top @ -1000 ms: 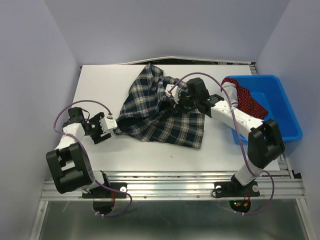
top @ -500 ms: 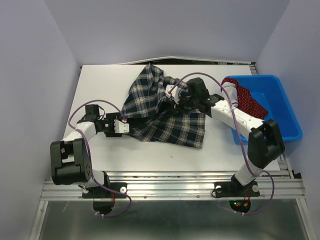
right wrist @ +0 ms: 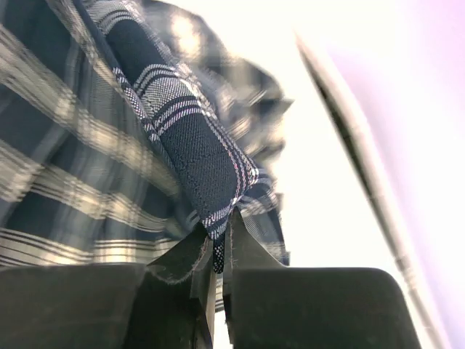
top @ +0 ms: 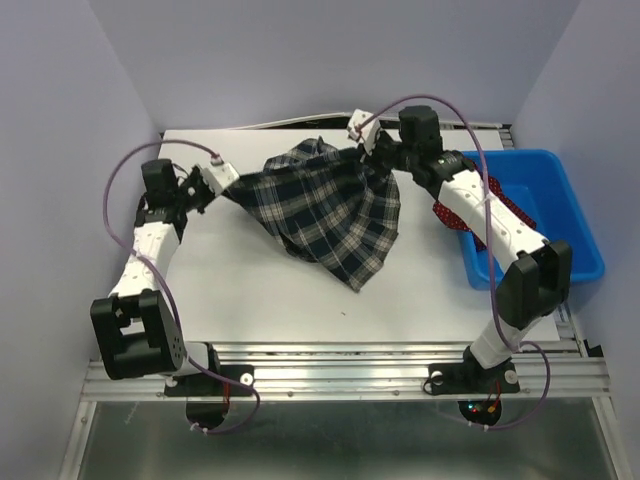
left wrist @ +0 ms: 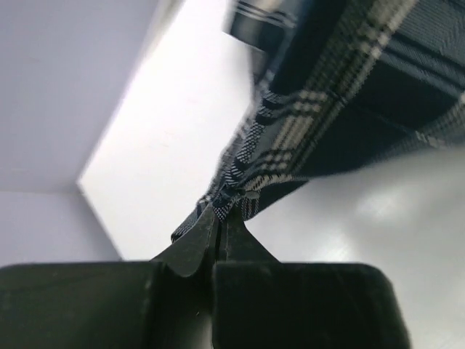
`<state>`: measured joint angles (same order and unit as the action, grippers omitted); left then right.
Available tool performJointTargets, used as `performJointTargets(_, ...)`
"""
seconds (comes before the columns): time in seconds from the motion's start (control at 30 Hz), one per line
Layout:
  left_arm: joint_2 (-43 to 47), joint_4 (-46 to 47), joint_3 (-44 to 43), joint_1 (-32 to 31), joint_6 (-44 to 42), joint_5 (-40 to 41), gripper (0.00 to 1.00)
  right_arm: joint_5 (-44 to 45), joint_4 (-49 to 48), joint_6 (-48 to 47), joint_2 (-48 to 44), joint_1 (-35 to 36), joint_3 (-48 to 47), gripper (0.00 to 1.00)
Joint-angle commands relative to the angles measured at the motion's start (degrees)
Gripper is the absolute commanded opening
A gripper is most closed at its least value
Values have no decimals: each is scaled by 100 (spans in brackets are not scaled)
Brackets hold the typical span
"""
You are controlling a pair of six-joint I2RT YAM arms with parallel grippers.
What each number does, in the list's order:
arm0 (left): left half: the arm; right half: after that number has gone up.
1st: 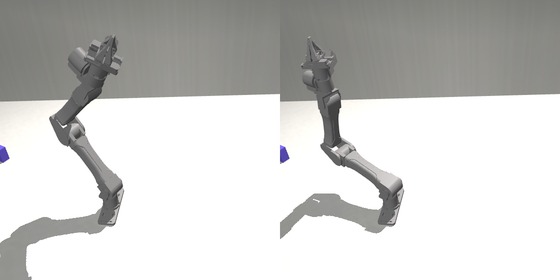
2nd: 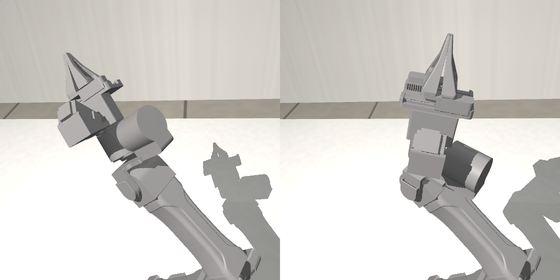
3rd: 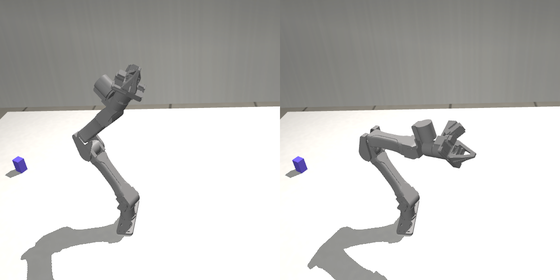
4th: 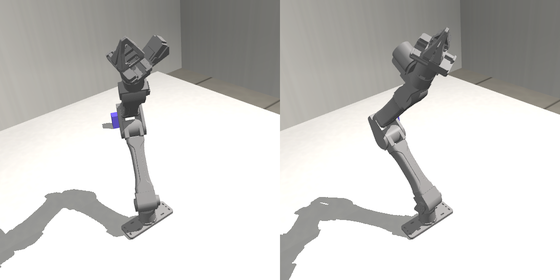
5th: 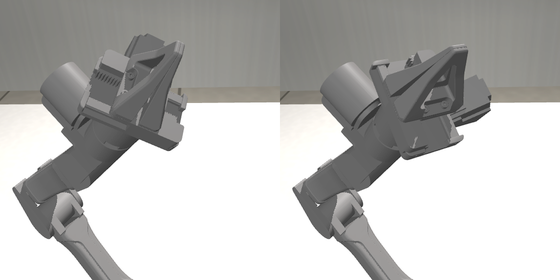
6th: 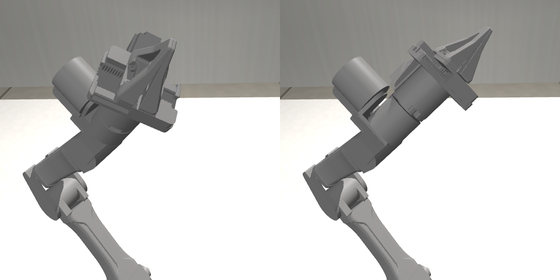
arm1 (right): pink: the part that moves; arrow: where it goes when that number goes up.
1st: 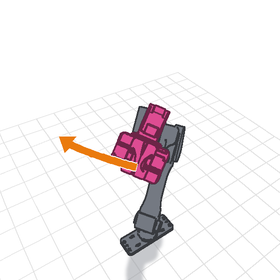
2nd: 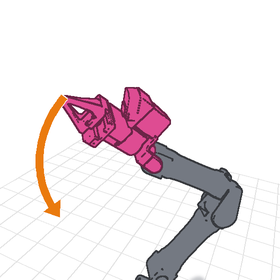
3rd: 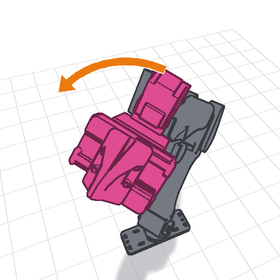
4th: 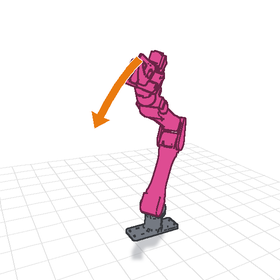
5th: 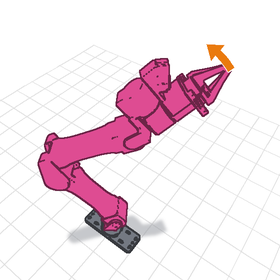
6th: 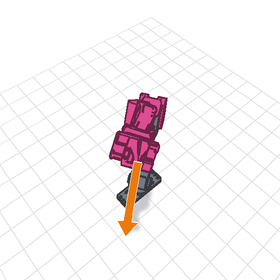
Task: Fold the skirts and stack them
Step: Flatten the skirt out
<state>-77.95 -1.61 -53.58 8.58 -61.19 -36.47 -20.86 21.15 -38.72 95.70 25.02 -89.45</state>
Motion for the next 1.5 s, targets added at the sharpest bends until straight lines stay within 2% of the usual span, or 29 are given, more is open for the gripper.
performJointTargets(0.0, 105, 943, -1676, 170, 2503, 1498, 0, 723, -279, -206, 395, -400, -1876, 1)
performJointTargets(0.1, 17, 540, -2872, 153, 3174, 1862, 0, 821, 124, -259, 818, -471, -3143, 1)
performJointTargets(0.23, 437, -41, -3404, 109, 3236, 2318, 0, 689, 662, -320, 723, -471, -3658, 1)
performJointTargets(0.3, 754, -41, -3178, 83, 3175, 2591, 0, 732, 689, -329, 390, -471, -3528, 1)
performJointTargets(0.47, 1967, -225, -2184, 74, 2551, 2417, 0, 751, 864, -496, -385, -471, -2447, 1)
performJointTargets(0.57, 2258, -612, -1876, 74, 2489, 2416, 0, 610, 1277, -443, -570, -471, -2165, 1)
performJointTargets(0.67, 2171, -797, -1744, 74, 2612, 2530, 0, 697, 1331, -391, -553, -471, -1928, 1)
performJointTargets(0.77, 1821, -718, -1769, 74, 2822, 2724, 0, 890, 1129, -286, -273, -471, -1804, 1)
performJointTargets(0.9, 1065, -657, -2147, 65, 3191, 2645, 0, 1181, 936, -84, 562, -523, -2391, 1)
performJointTargets(0.97, 424, -657, -2568, 65, 3393, 2549, 0, 1277, 918, 48, 1018, -594, -3076, 1)
performJointTargets(1.0, 212, -631, -2874, 30, 3481, 2531, 0, 1304, 918, 92, 1534, -594, -3366, 1)
performJointTargets(1.07, -497, -481, -3236, -14, 3745, 2705, 0, 1339, 918, 206, 2046, -726, -4376, 1)
performJointTargets(1.1, -754, -472, -3725, -58, 3902, 2767, 0, 1374, 909, 207, 2545, -726, -4753, 1)
performJointTargets(1.13, -1261, -463, -4025, -75, 3982, 2820, 0, 1427, 857, 198, 2768, -726, -5410, 1)
performJointTargets(1.17, -1545, -463, -4324, -84, 4079, 2890, 0, 1505, 743, 172, 2961, -778, -5643, 1)
performJointTargets(1.2, -1800, -498, -5093, -93, 4210, 3091, 0, 1576, 333, 128, 3094, -779, -5793, 1)
performJointTargets(1.27, -2494, -647, -5949, -102, 4457, 3198, 0, 1752, -257, 101, 3166, -779, -5716, 1)
performJointTargets(1.3, -2662, -770, -6736, -119, 4501, 3268, 0, 1796, -843, 136, 3122, -831, -5637, 1)
performJointTargets(1.37, -2901, -815, -7261, -137, 4554, 3383, 0, 1761, -1164, 224, 2937, -893, -5583, 1)
performJointTargets(1.43, -2805, -684, -7281, -137, 4511, 3383, 0, 1630, -1472, 251, 2744, -893, -5461, 1)
performJointTargets(1.47, -2482, -344, -6680, -137, 4371, 3305, 0, 1394, -1569, 138, 2491, -945, -5182, 1)
